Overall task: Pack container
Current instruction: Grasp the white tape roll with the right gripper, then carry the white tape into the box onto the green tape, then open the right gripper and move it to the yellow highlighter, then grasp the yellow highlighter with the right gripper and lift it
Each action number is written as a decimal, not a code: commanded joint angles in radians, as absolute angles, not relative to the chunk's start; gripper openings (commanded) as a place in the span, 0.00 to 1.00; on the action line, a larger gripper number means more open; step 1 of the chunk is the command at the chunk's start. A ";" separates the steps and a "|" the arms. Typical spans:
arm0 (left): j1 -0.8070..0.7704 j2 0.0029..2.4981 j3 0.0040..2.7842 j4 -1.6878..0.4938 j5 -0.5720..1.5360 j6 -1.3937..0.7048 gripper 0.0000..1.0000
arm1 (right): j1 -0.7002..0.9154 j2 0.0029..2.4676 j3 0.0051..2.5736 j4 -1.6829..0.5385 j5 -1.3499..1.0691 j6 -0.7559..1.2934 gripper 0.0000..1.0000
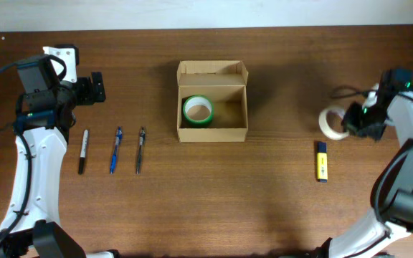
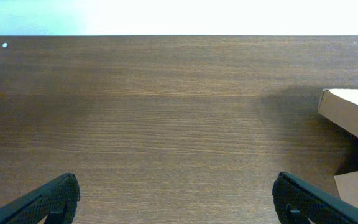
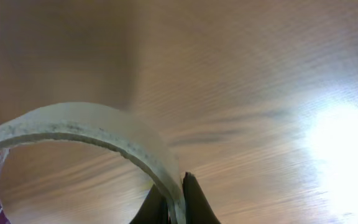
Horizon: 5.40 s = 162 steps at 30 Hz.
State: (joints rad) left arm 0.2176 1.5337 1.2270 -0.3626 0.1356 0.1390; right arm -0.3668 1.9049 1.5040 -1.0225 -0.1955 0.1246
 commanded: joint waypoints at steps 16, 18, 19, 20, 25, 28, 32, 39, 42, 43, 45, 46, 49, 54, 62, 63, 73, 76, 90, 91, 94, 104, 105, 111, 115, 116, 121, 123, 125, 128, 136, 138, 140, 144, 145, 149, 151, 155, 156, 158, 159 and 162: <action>0.225 1.543 1.249 -0.361 0.150 0.155 0.99 | 0.444 1.831 2.018 -1.176 -0.075 -0.580 0.04; 0.225 1.543 1.249 -0.361 0.150 0.155 0.99 | 0.477 1.901 2.018 -1.140 -0.014 -0.609 0.04; 0.225 1.543 1.249 -0.361 0.150 0.155 0.99 | 0.487 1.931 2.018 -1.125 -0.010 -0.624 0.04; 0.225 1.543 1.249 -0.361 0.150 0.155 0.99 | 0.495 1.962 2.018 -1.113 -0.011 -0.633 0.04; 0.226 1.543 1.249 -0.361 0.150 0.155 0.99 | 0.506 2.091 2.018 -1.057 -0.014 -0.632 0.04; 0.225 1.543 1.249 -0.361 0.150 0.155 0.99 | 0.501 2.143 2.018 -1.033 -0.014 -0.632 0.04; 0.225 1.543 1.249 -0.361 0.150 0.155 0.99 | 0.504 2.187 2.018 -1.011 -0.046 -0.632 0.04; 0.225 1.543 1.249 -0.361 0.150 0.155 0.99 | 0.504 2.227 2.018 -0.966 -0.080 -0.586 0.04; 0.225 1.543 1.249 -0.361 0.150 0.155 0.99 | 0.504 2.237 2.018 -0.933 -0.099 -0.583 0.04; 0.225 1.543 1.249 -0.361 0.150 0.155 0.99 | 0.504 2.240 2.018 -0.918 -0.097 -0.568 0.04; 0.225 1.543 1.249 -0.361 0.150 0.155 0.99 | 0.504 2.245 2.018 -0.898 -0.097 -0.547 0.04; 0.225 1.543 1.249 -0.361 0.150 0.155 0.99 | 0.504 2.246 2.018 -0.892 -0.098 -0.542 0.04; 0.226 1.543 1.249 -0.361 0.150 0.155 0.99 | 0.504 2.260 2.018 -0.889 -0.098 -0.542 0.04; 0.225 1.543 1.249 -0.361 0.150 0.155 0.99 | 0.505 2.285 2.016 -0.893 -0.098 -0.542 0.04; 0.225 1.543 1.249 -0.361 0.150 0.155 0.99 | 0.505 2.282 2.075 -0.951 -0.093 -0.497 0.46; 0.225 1.543 1.249 -0.361 0.150 0.155 0.99 | 0.505 2.278 2.105 -0.979 -0.093 -0.485 0.49; 0.225 1.543 1.249 -0.361 0.150 0.155 0.99 | 0.469 2.037 2.403 -1.149 0.087 -0.293 0.55; 0.225 1.543 1.249 -0.361 0.150 0.155 0.99 | 0.382 1.888 2.352 -1.140 0.086 -0.221 0.55; 0.226 1.543 1.249 -0.361 0.150 0.155 0.99 | -0.125 1.464 1.712 -1.307 0.002 0.099 0.70; 0.225 1.543 1.249 -0.361 0.150 0.155 0.99 | -0.131 1.467 1.673 -1.312 0.007 0.099 0.69; 0.225 1.543 1.249 -0.361 0.150 0.155 0.99 | -0.140 1.473 1.543 -1.271 0.030 0.076 0.70; 0.225 1.543 1.249 -0.361 0.150 0.155 0.99 | -0.146 1.610 1.177 -1.023 0.065 -0.015 0.70; 0.225 1.543 1.249 -0.361 0.150 0.155 0.99 | -0.148 1.634 1.167 -1.020 0.066 -0.027 0.70; 0.225 1.543 1.249 -0.361 0.150 0.155 0.99 | -0.177 1.778 1.159 -1.016 0.065 -0.031 0.69; 0.225 1.543 1.249 -0.361 0.150 0.155 0.99 | -0.187 1.839 1.159 -1.016 0.065 -0.031 0.68; 0.225 1.543 1.249 -0.361 0.150 0.155 0.99 | -0.187 1.845 1.159 -1.016 0.062 -0.030 0.68; 0.225 1.543 1.249 -0.361 0.150 0.155 0.99 | -0.184 1.852 1.159 -1.011 0.054 -0.064 0.67; 0.225 1.543 1.249 -0.361 0.150 0.155 0.99 | -0.185 1.853 1.159 -1.004 0.054 -0.064 0.66; 0.225 1.543 1.249 -0.361 0.150 0.155 0.99 | -0.185 1.854 1.152 -0.988 0.054 -0.064 0.65; 0.226 1.543 1.249 -0.361 0.150 0.155 0.99 | -0.184 1.854 1.126 -0.961 0.054 -0.064 0.64; 0.225 1.543 1.249 -0.361 0.150 0.155 0.99 | -0.184 1.854 1.076 -0.921 0.054 -0.063 0.60; 0.225 1.543 1.249 -0.361 0.150 0.155 0.99 | -0.184 1.854 1.076 -0.920 0.054 -0.063 0.47; 0.226 1.543 1.249 -0.361 0.150 0.155 0.99 | -0.184 1.854 1.076 -0.918 0.054 -0.063 0.30; 0.225 1.543 1.249 -0.361 0.150 0.155 0.99 | -0.184 1.854 1.076 -0.908 0.052 -0.045 0.13; 0.226 1.543 1.249 -0.361 0.150 0.155 0.99 | -0.184 1.854 1.077 -0.906 0.046 -0.044 0.10; 0.225 1.543 1.249 -0.361 0.150 0.155 0.99 | -0.184 1.852 1.099 -0.893 -0.039 -0.075 0.08; 0.225 1.543 1.249 -0.361 0.150 0.155 0.99 | -0.184 1.844 1.142 -0.904 -0.094 -0.079 0.08; 0.225 1.543 1.249 -0.361 0.150 0.155 0.99 | -0.181 1.796 1.314 -0.972 -0.230 -0.079 0.08; 0.225 1.543 1.249 -0.361 0.150 0.155 0.99 | -0.178 1.782 1.372 -0.997 -0.256 -0.079 0.08; 0.225 1.543 1.249 -0.361 0.150 0.155 0.99 | -0.158 1.755 1.520 -1.063 -0.296 -0.079 0.08; 0.225 1.543 1.249 -0.361 0.150 0.155 0.99 | -0.143 1.745 1.598 -1.098 -0.309 -0.079 0.08; 0.225 1.543 1.249 -0.361 0.150 0.155 0.99 | -0.064 1.732 1.871 -1.216 -0.311 -0.111 0.04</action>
State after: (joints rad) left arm 0.2184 1.5337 1.2274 -0.3626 0.1360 0.1390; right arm -0.1421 1.8137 1.6485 -1.1545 -0.2321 -0.0753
